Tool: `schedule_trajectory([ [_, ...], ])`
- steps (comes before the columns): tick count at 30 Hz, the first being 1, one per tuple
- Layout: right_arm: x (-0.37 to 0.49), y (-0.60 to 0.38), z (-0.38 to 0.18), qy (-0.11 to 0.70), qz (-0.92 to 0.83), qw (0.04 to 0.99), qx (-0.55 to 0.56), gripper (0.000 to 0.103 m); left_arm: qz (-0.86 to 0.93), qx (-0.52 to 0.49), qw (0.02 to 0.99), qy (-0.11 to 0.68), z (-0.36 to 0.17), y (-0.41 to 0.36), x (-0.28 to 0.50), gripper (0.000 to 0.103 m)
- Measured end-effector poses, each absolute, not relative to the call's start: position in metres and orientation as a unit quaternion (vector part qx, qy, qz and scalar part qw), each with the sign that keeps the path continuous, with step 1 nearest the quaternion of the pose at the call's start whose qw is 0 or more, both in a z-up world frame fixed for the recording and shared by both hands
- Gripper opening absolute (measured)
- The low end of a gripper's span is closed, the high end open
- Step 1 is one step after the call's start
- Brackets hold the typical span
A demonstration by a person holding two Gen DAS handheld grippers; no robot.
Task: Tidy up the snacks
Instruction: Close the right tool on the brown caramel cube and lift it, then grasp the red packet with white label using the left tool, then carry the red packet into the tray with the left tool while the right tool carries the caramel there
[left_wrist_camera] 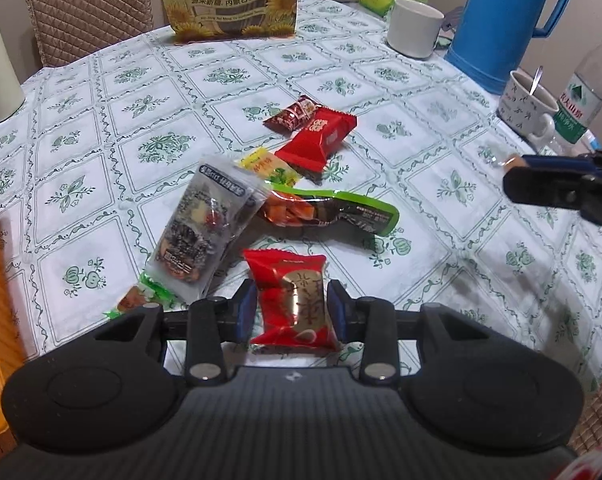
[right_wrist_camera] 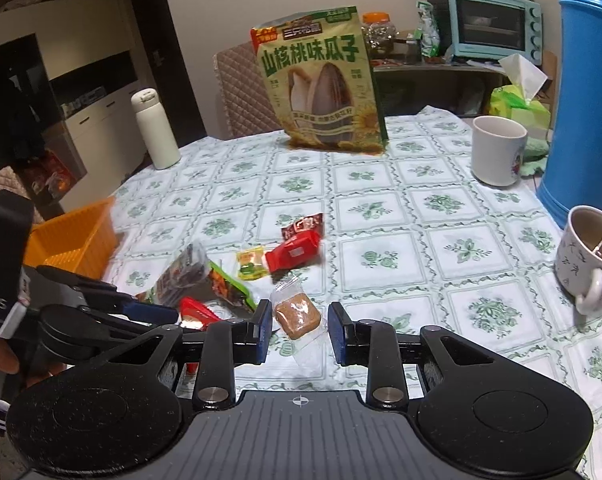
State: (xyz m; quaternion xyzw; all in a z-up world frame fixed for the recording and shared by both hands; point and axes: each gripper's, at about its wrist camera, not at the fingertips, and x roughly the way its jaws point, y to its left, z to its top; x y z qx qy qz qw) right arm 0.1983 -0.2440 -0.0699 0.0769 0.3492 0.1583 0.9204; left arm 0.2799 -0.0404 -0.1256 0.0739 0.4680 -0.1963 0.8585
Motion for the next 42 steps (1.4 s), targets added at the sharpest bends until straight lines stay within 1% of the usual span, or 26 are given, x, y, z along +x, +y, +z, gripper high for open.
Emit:
schedule_trajectory([
  [10,0.195,-0.249,-0.067,0.347,0.159,0.921,0.077,0.03,-0.183,0.068,0.862,0.467,-0.124,-0.039,0.277,0.03],
  [22,0.19,-0.241,-0.058,0.338,0.178,0.921,0.073,0.03,-0.178,0.042,0.879,0.44,-0.085,-0.018,0.252,0.03],
  [31,0.186,-0.212,-0.043,0.327,0.215,0.918,0.066,0.03,-0.144,0.005,0.895,0.422,-0.051,0.033,0.216,0.03],
  [42,0.189,-0.14,-0.03,0.32,0.303,0.896,0.048,0.03,-0.052,-0.034,0.914,0.402,-0.023,0.121,0.174,0.03],
])
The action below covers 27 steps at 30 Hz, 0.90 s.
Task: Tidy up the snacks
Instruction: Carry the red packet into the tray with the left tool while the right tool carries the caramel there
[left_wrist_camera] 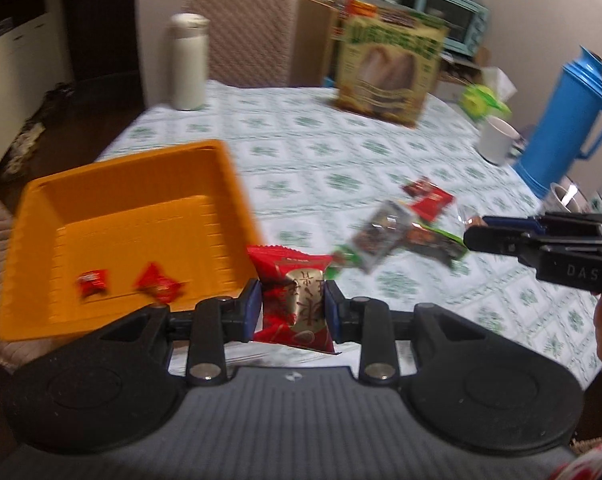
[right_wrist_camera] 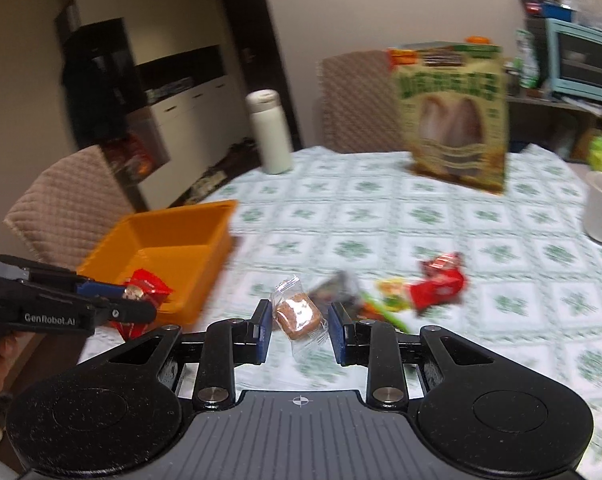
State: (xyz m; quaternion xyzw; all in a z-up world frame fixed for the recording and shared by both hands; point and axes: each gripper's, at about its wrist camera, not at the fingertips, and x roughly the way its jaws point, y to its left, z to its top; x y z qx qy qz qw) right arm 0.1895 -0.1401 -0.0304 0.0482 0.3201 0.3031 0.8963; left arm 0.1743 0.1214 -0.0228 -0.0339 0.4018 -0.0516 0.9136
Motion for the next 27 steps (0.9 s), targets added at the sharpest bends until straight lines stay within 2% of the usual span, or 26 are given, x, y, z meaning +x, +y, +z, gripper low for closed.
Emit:
schedule_trajectory([
  [13,0.213,-0.028,-0.031,0.321,0.402,0.857,0.017,0.03,0.046,-0.048,0.919,0.388,-0.015,0.208,0.169,0.03],
  [27,0.263,0.055,-0.039,0.341,0.411,0.845,-0.002,0.03,0.063,-0.035,0.921,0.382,-0.019,0.242,0.206,0.03],
])
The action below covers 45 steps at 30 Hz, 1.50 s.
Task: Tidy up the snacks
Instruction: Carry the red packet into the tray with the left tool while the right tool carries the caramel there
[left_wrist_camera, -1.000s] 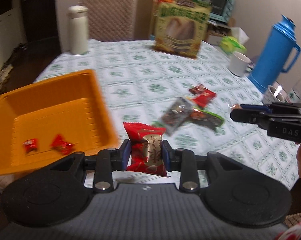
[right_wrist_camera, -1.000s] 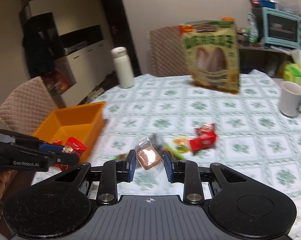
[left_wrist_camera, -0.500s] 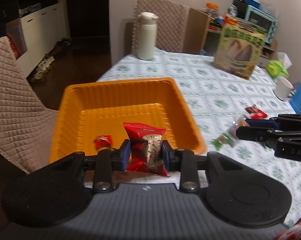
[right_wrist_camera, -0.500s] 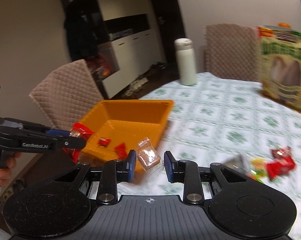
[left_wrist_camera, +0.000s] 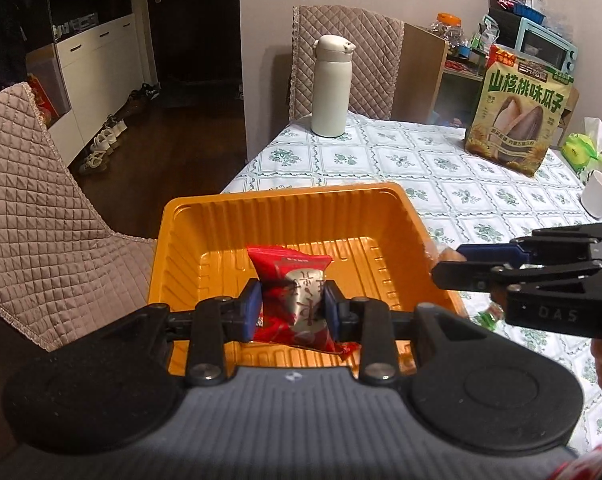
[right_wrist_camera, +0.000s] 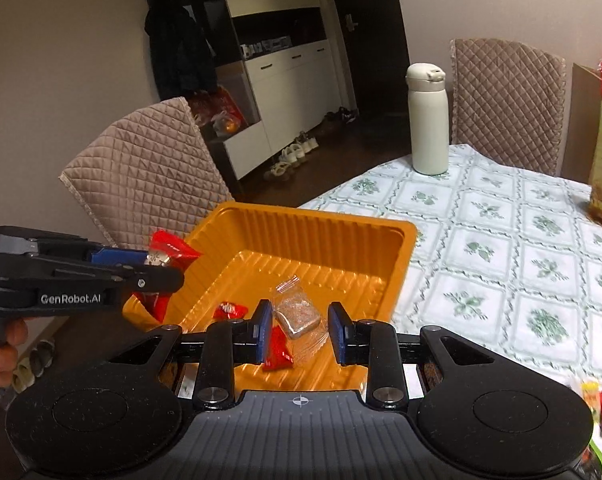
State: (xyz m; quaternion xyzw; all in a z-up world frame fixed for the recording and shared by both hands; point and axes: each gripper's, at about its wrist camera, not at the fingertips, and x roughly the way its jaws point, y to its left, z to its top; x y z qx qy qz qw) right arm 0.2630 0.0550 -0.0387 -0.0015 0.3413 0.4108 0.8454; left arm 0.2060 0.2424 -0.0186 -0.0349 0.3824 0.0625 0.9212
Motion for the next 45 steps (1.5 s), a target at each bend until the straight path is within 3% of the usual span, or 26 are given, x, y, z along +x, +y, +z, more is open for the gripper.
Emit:
schedule_trajectory([
  [26,0.324,0.109,-0.078,0.396,0.366,0.842,-0.018,0.031,0.052,-0.05,0.89,0.45,-0.08,0.272,0.291,0.03],
  [45,0.332,0.115,-0.078,0.4,0.364,0.841,-0.012,0.031,0.056,-0.066,0.889,0.449,-0.077,0.288,0.289,0.033],
])
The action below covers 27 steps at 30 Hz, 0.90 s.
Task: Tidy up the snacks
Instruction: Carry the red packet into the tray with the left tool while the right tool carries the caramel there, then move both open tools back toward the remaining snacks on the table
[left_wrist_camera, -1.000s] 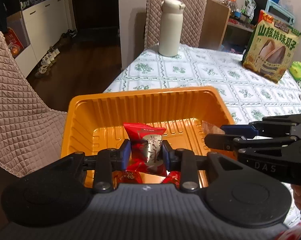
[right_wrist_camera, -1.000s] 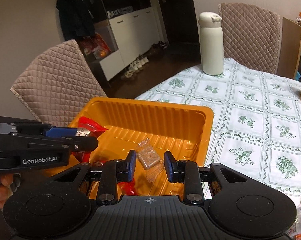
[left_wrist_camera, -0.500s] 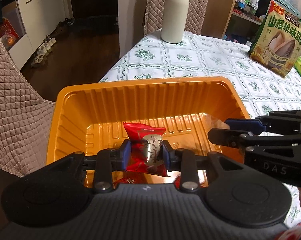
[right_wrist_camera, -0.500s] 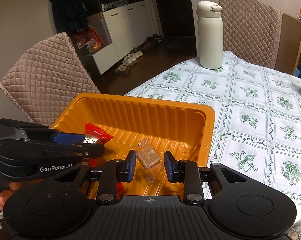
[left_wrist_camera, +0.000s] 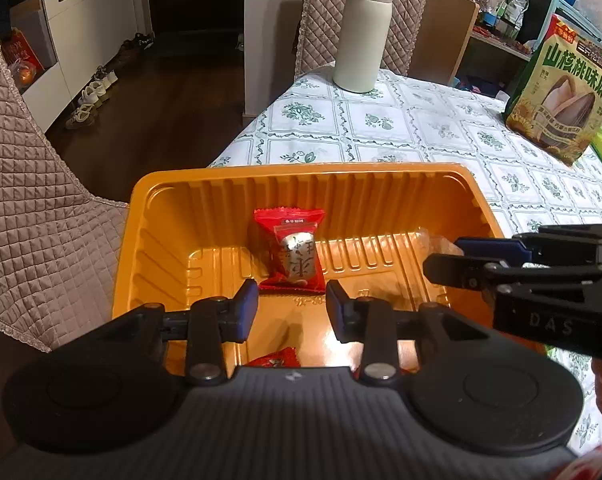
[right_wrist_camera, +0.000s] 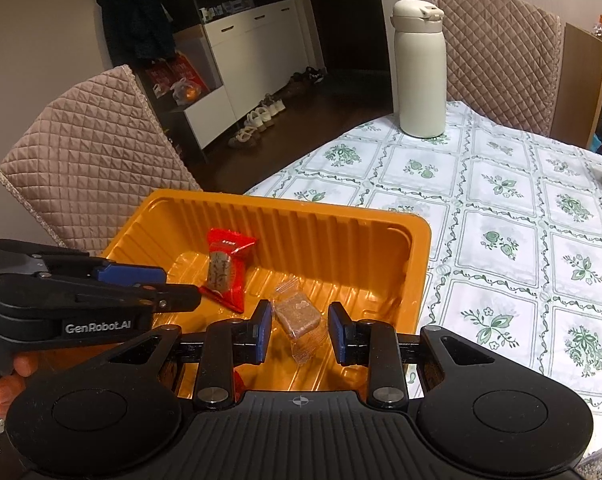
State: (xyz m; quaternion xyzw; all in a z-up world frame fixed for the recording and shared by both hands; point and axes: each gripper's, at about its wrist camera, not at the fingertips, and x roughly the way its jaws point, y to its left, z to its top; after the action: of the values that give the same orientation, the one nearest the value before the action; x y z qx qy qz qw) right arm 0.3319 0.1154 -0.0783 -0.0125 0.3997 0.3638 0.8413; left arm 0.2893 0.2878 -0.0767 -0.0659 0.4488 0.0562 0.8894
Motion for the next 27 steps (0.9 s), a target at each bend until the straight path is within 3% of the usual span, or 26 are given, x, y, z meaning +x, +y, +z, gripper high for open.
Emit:
schedule_trajectory([
  [7,0.331,0.12,-0.074,0.388,0.373,0.843,-0.006,0.032,0.055,-0.074,0.892,0.443,-0.07,0.29,0.277,0.034],
  [11,0.33,0.119,-0.071,0.382,0.359,0.851,0.012,0.064,0.058,-0.08,0.894,0.437,-0.066,0.291,0.269,0.034],
  [27,0.277,0.061,-0.044,0.353,0.347,0.868,0.036,0.065,0.047,-0.084,0.907,0.41,-0.039,0.262,0.218,0.035],
])
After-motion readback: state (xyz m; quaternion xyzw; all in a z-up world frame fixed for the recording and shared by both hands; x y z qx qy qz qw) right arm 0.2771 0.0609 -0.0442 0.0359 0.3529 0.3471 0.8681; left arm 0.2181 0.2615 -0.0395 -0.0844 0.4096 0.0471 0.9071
